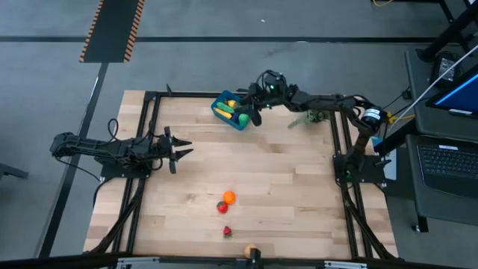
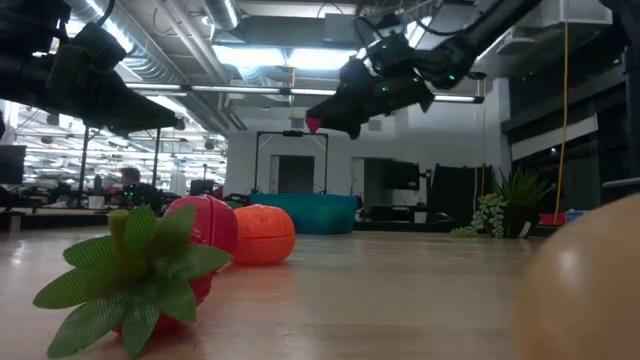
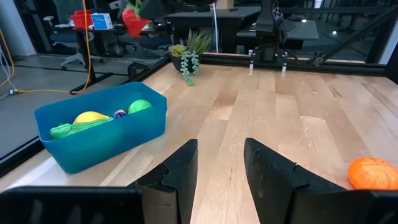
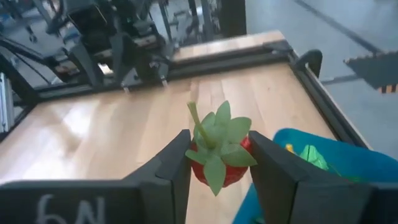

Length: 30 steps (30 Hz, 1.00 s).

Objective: Pick and placing Produce into tupperware
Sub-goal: Put the red strawberry into the blue bin

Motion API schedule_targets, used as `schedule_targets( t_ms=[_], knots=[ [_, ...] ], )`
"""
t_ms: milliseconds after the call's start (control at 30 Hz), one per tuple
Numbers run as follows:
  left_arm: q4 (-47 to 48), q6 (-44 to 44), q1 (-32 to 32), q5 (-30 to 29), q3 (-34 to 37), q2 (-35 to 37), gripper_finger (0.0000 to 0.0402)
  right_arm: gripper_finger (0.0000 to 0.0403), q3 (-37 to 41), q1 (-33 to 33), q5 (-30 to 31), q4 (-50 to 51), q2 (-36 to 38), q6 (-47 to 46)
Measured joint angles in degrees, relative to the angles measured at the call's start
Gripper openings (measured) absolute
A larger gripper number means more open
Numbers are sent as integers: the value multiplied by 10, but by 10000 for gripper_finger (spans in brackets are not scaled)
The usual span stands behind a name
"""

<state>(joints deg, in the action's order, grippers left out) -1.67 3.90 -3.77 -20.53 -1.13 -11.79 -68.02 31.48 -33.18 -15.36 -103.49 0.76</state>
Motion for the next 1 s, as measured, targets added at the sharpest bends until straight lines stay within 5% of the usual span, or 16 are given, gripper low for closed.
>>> schedule_targets(
  t_ms=[333,1000],
  knots=[
    [0,0,0,0,0,0,124,136,-180,20,-28,231,-94,63],
    [0,0,0,0,0,0,124,136,-419,66,-39,485,-230,99]
  ],
)
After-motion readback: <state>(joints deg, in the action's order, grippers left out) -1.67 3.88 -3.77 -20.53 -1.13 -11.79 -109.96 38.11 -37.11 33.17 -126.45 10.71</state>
